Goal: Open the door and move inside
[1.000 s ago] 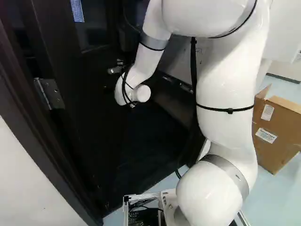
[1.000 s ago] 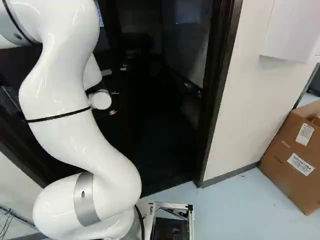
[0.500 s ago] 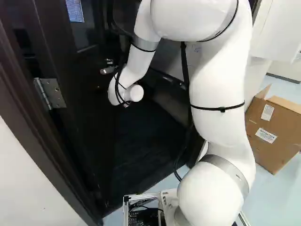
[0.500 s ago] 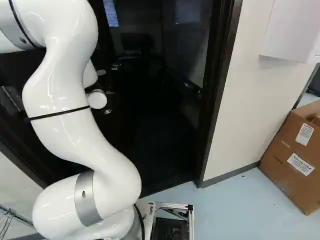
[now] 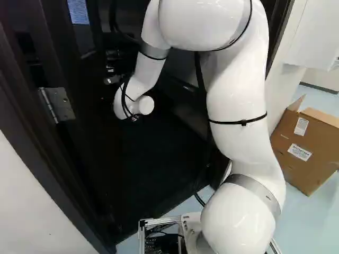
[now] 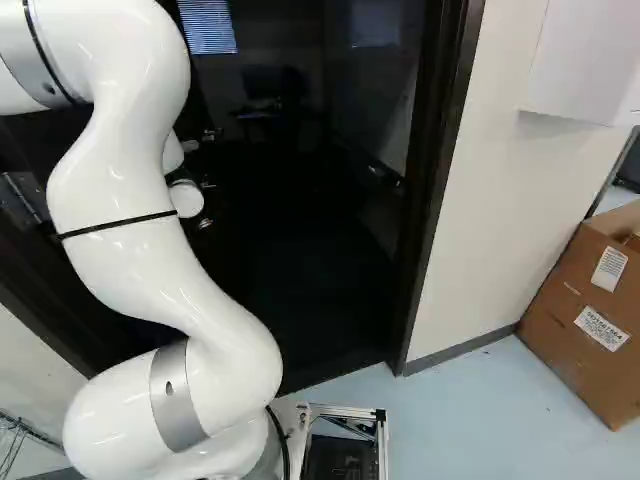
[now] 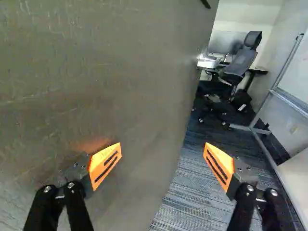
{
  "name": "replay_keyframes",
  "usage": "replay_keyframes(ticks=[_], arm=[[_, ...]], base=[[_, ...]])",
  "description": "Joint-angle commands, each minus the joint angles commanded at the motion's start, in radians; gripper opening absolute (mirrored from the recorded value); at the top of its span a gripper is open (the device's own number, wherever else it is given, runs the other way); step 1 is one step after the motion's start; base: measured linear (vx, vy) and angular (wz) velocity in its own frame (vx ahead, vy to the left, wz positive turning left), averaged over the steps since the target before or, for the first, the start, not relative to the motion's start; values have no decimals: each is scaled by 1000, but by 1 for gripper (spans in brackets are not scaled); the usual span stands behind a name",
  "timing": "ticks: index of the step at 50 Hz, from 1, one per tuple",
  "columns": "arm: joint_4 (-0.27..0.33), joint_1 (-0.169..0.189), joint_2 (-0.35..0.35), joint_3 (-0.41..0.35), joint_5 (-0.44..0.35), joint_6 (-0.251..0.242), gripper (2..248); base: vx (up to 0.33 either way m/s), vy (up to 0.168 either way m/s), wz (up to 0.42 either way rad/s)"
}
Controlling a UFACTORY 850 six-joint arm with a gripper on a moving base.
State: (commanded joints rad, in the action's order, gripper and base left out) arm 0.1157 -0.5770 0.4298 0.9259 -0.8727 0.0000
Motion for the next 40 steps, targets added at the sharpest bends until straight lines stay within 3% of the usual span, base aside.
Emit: replay_keyframes(ticks=[19,40], arm=[[8,-46,29,36,0,0,247],[72,-95,58,74,0,0,247]], base=[[0,0,0],[0,0,0]])
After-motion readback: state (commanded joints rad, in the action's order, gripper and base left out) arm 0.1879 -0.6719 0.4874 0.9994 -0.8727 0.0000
